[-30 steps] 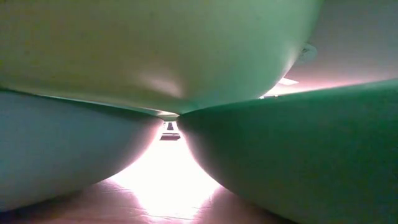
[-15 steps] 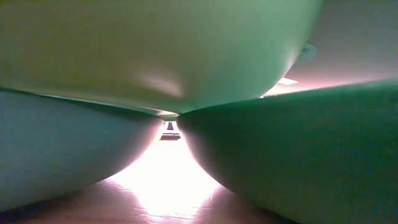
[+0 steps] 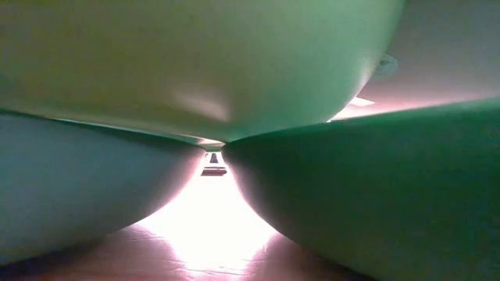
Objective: Sort dishes
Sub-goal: Put the gray plate into the dish rack
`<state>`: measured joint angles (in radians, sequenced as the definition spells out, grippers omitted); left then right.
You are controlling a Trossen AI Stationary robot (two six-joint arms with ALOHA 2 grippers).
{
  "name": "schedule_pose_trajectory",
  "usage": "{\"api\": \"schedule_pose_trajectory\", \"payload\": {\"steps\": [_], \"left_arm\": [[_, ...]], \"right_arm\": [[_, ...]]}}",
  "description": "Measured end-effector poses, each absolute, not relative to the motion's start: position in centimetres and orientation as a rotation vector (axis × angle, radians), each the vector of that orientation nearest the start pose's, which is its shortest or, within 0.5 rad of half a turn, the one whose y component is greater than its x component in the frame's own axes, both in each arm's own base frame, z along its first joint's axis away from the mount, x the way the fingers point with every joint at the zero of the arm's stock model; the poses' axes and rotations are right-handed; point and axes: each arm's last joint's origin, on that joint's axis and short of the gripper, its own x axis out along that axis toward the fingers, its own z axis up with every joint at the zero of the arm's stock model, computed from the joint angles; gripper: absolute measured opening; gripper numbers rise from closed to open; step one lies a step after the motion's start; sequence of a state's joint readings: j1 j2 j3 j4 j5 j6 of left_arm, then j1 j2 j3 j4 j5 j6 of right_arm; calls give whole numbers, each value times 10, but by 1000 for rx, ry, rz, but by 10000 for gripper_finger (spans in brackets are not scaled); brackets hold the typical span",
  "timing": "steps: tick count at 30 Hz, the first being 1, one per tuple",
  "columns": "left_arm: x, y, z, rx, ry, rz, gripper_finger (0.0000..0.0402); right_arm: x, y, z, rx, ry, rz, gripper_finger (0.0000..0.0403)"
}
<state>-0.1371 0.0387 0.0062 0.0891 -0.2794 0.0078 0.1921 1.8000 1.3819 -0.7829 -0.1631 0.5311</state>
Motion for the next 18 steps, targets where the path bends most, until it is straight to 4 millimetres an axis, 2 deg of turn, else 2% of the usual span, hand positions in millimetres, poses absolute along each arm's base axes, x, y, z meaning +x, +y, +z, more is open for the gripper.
{"api": "schedule_pose_trajectory", "payload": {"steps": [18], "left_arm": [[99,-5,171,27,-51,161,0]], "right_arm": [[361,77,222,493,1230,-39,181]]}}
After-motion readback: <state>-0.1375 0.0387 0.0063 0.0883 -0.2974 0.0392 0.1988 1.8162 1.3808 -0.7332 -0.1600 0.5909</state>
